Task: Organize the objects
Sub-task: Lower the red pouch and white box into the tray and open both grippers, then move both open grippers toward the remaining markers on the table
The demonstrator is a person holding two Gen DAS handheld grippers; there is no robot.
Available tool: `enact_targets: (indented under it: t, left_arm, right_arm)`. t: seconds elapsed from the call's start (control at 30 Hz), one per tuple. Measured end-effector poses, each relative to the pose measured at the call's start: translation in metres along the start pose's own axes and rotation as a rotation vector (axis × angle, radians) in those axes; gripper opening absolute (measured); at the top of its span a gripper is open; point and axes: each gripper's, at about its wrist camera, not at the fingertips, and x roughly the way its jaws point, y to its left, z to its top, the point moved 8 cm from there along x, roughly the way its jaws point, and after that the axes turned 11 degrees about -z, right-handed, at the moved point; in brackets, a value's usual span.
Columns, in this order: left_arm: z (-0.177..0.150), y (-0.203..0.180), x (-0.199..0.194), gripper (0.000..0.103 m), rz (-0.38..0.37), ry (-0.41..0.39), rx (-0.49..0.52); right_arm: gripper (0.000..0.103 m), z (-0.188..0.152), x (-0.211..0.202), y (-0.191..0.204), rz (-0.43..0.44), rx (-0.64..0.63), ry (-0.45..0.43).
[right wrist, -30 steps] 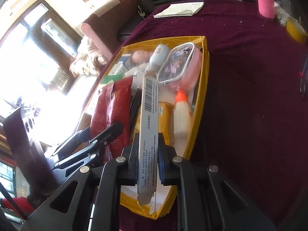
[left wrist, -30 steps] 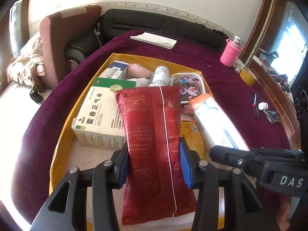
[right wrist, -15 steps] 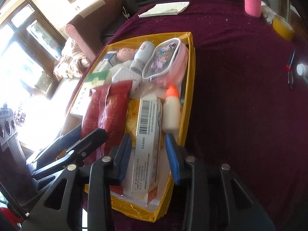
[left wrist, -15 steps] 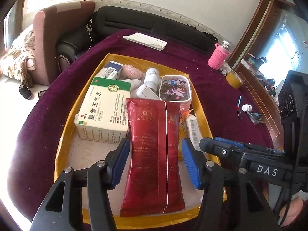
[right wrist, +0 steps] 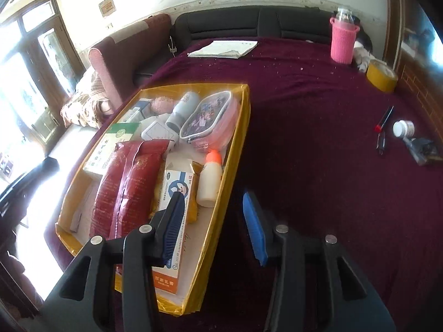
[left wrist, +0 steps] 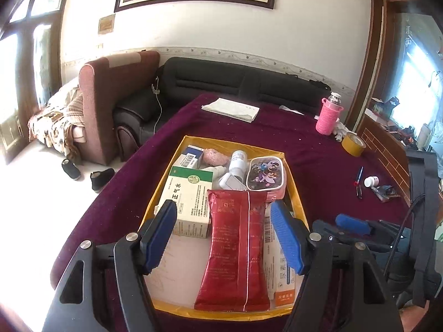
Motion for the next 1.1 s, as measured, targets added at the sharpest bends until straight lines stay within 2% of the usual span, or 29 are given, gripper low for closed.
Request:
enact_targets:
  t: [0.13, 0.23, 0.63, 1.0, 1.1]
  left_arm:
    - [-0.002, -0.009, 0.0, 0.064, 0.024, -0.011, 0.015]
    - [-0.002, -0.017, 0.0, 0.064, 0.032, -0.012, 0.013]
    - [0.0, -0.047, -0.004, 0.064, 0.035, -0.035, 0.04]
    - [0.0, -0.056, -0.005, 0.065, 0.039, -0.047, 0.045]
    - [0.001, -0.065, 0.001, 0.065, 0.011, -0.026, 0.05]
  right_arm:
    - [0.057, 0.006, -0.012, -0.008, -0.104, -0.063, -0.1]
    - [0.06, 0.005, -0.013, -0.016, -0.155, -0.087, -0.118]
    - [0.06, -0.002, -0.012, -0.048, -0.189, -0.072, -0.108]
    - [0.06, -0.007, -0.01, -0.054, -0.2, -0.079, -0.106]
    - [0.06, -0.008, -0.007, -0.061, -0.195, -0.08, -0.089]
